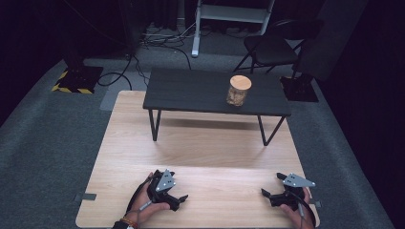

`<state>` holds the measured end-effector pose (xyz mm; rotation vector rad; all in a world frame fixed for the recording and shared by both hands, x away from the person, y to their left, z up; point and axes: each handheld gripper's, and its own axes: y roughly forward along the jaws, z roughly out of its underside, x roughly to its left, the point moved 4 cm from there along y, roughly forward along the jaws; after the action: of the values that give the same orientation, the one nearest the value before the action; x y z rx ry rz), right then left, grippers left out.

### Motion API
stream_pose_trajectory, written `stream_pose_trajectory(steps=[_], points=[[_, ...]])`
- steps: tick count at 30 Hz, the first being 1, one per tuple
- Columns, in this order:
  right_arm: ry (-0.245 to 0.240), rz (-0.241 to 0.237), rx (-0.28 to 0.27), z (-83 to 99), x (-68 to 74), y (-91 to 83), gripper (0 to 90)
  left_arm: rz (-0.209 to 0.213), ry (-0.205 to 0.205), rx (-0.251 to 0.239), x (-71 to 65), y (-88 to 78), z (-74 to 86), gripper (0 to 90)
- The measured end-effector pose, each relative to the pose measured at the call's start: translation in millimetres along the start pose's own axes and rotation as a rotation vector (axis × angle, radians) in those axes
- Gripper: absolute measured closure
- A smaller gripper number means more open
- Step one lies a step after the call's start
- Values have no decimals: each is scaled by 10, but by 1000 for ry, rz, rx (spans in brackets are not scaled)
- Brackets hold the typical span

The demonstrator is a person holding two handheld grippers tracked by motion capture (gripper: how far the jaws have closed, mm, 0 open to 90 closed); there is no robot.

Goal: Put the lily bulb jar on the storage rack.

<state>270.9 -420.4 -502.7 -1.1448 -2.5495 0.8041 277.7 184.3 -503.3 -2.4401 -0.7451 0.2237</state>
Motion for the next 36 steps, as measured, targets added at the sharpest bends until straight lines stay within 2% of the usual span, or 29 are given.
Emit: stream_pose_trajectory(steps=[8, 36], points=[[-2, -4, 0, 1, 0, 0, 0, 6, 0, -21, 8, 11, 62, 4], [-2, -4, 0, 1, 0, -1, 0, 8, 4, -20, 12, 7, 63, 5]])
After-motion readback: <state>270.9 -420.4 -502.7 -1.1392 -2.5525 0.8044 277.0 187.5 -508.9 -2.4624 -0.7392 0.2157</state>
